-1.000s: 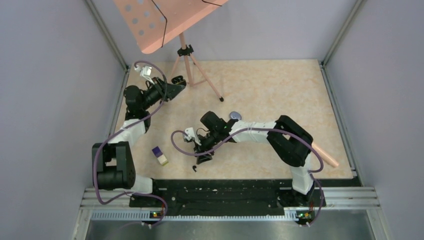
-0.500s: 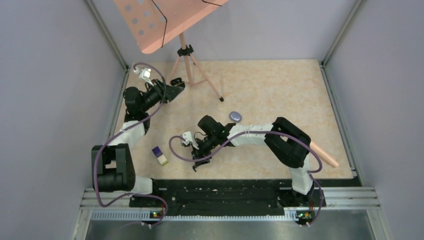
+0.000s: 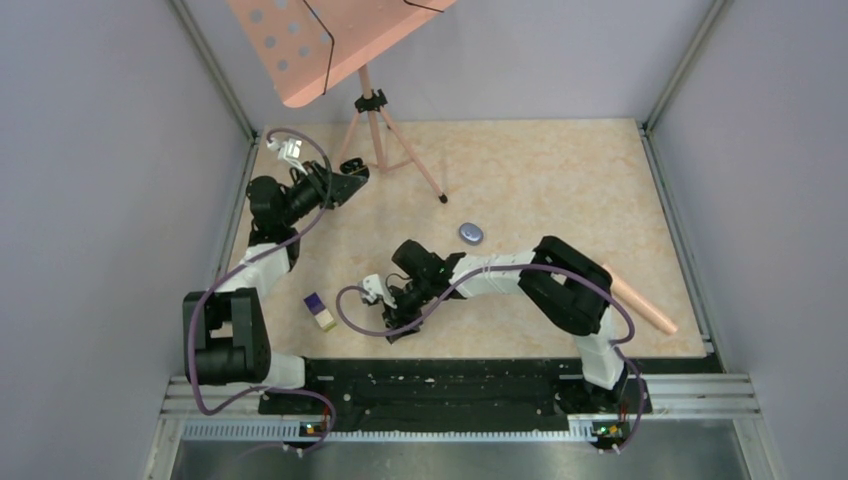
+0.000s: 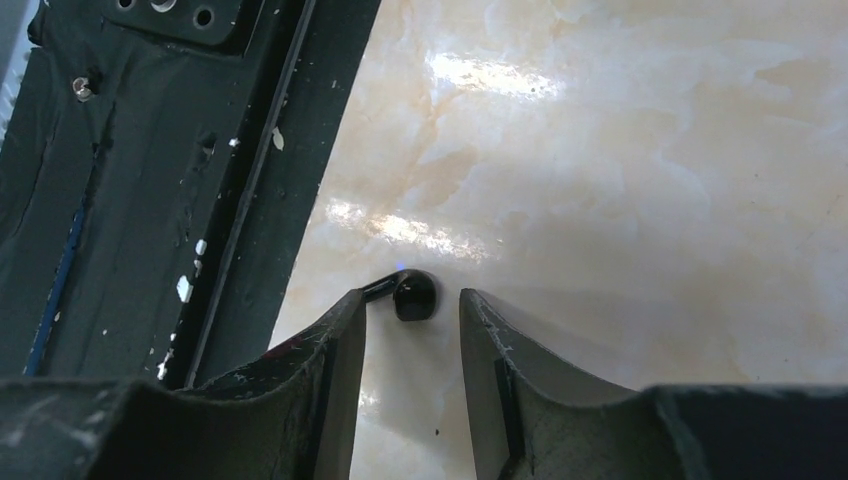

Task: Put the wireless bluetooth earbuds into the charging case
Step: Pick up the earbud from the center of the board.

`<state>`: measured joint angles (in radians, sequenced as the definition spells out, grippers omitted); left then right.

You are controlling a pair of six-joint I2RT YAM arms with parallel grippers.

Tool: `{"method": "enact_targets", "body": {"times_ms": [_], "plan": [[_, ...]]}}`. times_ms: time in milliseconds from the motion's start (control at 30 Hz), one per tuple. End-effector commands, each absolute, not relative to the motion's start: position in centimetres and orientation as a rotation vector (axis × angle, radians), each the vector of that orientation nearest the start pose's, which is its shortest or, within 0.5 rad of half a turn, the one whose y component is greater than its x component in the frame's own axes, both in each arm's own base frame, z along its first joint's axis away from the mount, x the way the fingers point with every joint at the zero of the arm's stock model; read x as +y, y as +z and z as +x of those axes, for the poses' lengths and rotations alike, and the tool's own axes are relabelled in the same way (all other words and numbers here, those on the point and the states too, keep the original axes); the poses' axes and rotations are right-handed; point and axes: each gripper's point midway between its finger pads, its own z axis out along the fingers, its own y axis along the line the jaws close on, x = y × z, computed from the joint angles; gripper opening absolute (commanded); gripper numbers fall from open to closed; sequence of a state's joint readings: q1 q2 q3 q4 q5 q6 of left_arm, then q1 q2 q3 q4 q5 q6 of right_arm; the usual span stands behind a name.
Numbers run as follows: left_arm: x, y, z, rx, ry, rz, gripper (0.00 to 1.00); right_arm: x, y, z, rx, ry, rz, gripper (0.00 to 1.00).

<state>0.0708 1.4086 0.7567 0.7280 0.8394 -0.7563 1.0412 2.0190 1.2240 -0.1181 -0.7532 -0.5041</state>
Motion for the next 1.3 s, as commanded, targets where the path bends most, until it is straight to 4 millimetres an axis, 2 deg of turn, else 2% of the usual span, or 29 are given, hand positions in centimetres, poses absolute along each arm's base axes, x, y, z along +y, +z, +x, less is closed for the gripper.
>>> {"method": "enact_targets", "body": {"times_ms": [0,100,300,467,567,667,800,867,967,1133,1267], "plan": [[-11.8,26.9,38.4,1.585,-1.116,0.092,0.00,45.1,2.3,13.0,1.431,1.150,-1.998,0.37],[-11.7,26.6,38.2,1.587,-1.112,0.093,0.00,45.1,2.1,13.0,1.405,1.130,-2.018,0.32],[-11.6,26.0,38.1,1.596,-1.107,0.081,0.00,44.6,1.5,12.9,1.388,1.099,-2.049,0.30],[-11.6,25.6,38.2,1.609,-1.101,0.088,0.00,44.4,1.0,12.9,1.363,1.060,-2.054,0.20],[-11.7,25.2,38.1,1.621,-1.104,0.093,0.00,44.4,1.4,13.4,1.342,1.014,-2.031,0.13],[-12.0,24.8,38.0,1.628,-1.120,0.112,0.00,44.5,3.0,15.0,1.300,0.908,-1.983,0.08],[-12.6,25.2,37.6,1.595,-1.145,0.184,0.00,43.5,7.7,19.6,1.257,0.702,-1.860,0.04],[-13.2,25.7,37.5,1.574,-1.162,0.238,0.00,42.6,11.1,21.9,1.229,0.616,-1.785,0.00],[-14.7,26.7,37.2,1.529,-1.194,0.343,0.00,40.6,17.0,25.5,1.180,0.472,-1.664,0.00],[-18.4,28.8,36.5,1.452,-1.242,0.491,0.00,37.6,27.8,28.6,1.041,0.236,-1.422,0.00],[-20.8,29.9,36.1,1.391,-1.238,0.627,0.00,35.5,33.9,29.6,0.962,0.090,-1.308,0.00]]}}
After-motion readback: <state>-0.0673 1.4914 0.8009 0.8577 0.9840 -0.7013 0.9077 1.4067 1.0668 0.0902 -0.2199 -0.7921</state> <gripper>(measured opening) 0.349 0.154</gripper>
